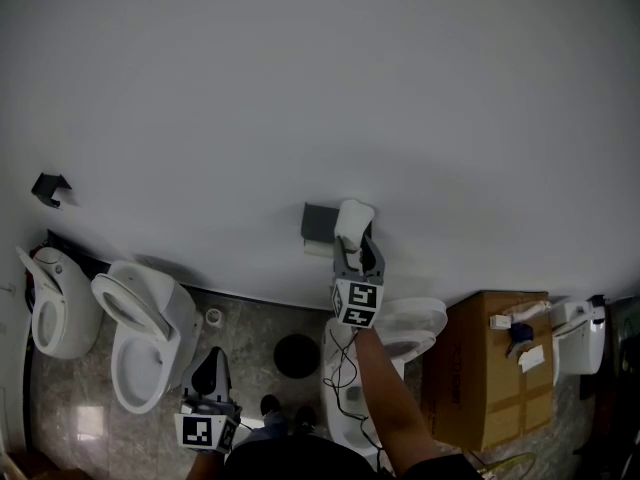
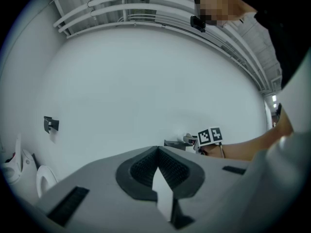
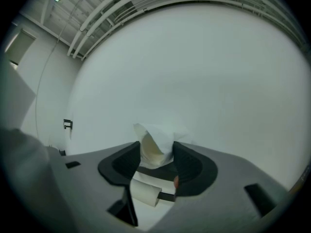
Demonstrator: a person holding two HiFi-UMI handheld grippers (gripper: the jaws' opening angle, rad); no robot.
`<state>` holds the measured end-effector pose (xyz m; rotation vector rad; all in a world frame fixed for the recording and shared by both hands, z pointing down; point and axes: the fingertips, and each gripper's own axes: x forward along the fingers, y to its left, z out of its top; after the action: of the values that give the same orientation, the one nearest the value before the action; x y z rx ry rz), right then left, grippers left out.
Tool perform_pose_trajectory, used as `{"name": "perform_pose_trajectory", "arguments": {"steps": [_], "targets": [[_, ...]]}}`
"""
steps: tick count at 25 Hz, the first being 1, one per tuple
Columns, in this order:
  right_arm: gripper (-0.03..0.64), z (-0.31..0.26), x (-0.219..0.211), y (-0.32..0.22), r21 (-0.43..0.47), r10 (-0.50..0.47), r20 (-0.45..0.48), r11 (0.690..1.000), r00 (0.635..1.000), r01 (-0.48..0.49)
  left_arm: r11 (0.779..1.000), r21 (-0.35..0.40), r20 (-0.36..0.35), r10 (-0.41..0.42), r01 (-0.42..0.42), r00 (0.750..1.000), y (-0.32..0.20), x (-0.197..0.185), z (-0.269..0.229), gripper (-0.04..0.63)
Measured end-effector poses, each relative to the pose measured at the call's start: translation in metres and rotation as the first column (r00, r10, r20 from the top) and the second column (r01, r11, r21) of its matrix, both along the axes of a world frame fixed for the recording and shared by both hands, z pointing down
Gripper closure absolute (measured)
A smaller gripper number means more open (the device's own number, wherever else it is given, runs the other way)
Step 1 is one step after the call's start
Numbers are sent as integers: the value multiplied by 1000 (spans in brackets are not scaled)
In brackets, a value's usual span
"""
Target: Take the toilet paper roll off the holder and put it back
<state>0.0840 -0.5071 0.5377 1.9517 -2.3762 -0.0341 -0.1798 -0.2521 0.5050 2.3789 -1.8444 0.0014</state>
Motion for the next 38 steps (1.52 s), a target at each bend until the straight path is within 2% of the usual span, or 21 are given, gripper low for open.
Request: {"name": "perform_pose_trajectory", "arguments": {"steps": [8, 15, 22, 27, 35, 38], "targets": [[402, -34, 0, 4, 53, -8, 64, 999, 998, 4, 1000, -3, -1, 9, -9, 1000, -3, 0, 0, 592], [403, -73, -3, 11, 134, -17, 18, 991, 1000, 14, 1000, 12, 25, 10, -10, 1000, -4, 1, -2, 592], [402, -111, -6, 17, 192, -40, 79, 981, 996, 24, 1000, 7, 23, 9, -9, 1000, -6, 1, 0, 592], [403, -136, -8, 22, 238, -44, 75, 971, 996, 25, 1000, 8, 22, 7, -7, 1000, -7, -1, -1, 592], [402, -142, -7, 23, 253, -50, 88, 967, 995, 26, 1000, 5, 9, 7, -7, 1000, -9, 1, 1, 592], [403, -138, -6, 21, 241, -54, 113, 970, 992, 26, 1000, 6, 37, 7, -7, 999, -9, 0, 2, 592]]}}
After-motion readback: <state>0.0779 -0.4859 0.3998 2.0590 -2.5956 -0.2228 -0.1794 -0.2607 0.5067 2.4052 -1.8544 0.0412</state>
